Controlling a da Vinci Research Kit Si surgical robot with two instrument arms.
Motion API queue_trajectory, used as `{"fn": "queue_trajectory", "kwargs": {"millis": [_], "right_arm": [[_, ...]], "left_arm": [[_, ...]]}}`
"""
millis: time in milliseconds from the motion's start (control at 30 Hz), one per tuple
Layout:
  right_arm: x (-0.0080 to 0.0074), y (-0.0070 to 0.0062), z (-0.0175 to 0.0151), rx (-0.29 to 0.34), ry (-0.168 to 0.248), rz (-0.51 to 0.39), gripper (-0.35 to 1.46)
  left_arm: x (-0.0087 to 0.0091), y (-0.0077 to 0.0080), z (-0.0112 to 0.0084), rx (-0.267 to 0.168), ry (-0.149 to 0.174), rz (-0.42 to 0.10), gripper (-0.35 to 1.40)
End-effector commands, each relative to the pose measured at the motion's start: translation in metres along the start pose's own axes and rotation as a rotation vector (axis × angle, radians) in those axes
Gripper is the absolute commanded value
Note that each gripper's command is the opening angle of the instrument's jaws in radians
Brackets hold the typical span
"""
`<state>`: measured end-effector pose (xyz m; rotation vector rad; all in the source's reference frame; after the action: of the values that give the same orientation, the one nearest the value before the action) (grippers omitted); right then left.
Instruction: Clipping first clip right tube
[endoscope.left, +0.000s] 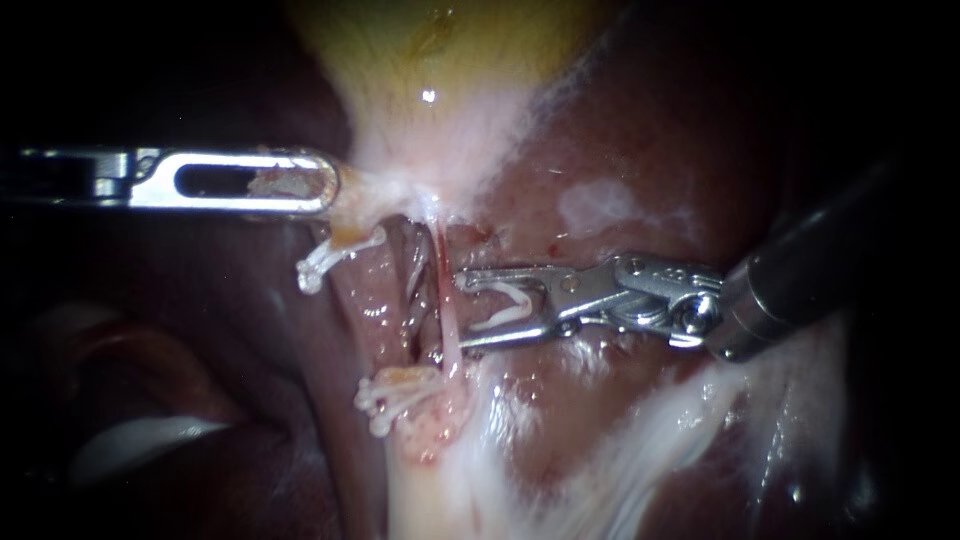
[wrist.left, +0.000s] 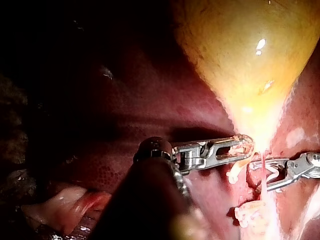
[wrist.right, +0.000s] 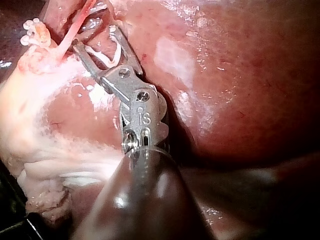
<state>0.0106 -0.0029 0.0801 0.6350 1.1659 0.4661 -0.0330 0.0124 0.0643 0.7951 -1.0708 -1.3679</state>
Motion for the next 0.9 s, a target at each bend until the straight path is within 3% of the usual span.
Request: {"fn": "queue_trajectory", "kwargs": {"millis": [33, 900], "right_arm": [[0.0000, 0.0000, 0.0000, 0.000, 0.000, 0.000, 0.49], [0.0000, -0.0006, 0.0001, 0.013, 0.008, 0.002, 0.50]], "left_arm": [[0.0000, 0.0000, 0.0000, 0.000, 0.000, 0.000, -0.35], [0.0000, 0.0000, -0.0001, 0.000, 0.001, 0.000, -0.35]]}}
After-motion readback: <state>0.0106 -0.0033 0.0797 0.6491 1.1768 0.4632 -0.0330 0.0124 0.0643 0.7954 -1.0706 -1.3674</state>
